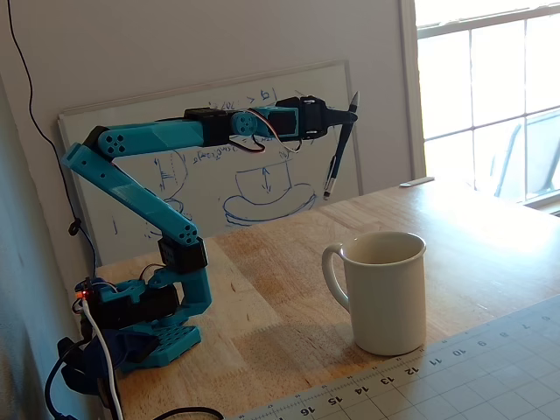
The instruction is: Grasp a pen and put it in a mug.
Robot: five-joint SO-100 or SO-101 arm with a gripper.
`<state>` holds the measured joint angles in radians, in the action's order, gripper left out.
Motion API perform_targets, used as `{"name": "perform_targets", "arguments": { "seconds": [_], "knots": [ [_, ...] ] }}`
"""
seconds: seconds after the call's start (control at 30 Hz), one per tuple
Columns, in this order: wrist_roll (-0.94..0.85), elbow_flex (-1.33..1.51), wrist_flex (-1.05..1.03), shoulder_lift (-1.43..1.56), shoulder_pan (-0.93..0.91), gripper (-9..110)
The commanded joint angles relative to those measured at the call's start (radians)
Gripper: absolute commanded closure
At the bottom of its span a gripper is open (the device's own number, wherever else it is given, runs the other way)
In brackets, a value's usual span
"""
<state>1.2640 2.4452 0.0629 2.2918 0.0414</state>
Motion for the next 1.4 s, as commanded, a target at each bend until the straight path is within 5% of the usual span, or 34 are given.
{"name": "perform_targets", "arguments": {
  "seconds": [0.0, 0.73, 1.37],
  "knots": [
    [-0.054, 0.026, 0.152, 0.129, -0.135, 101],
    [-0.054, 0.121, 0.287, 0.29, -0.752, 101],
    [-0.051, 0.209, 0.291, -0.058, -0.67, 101]
  ]
}}
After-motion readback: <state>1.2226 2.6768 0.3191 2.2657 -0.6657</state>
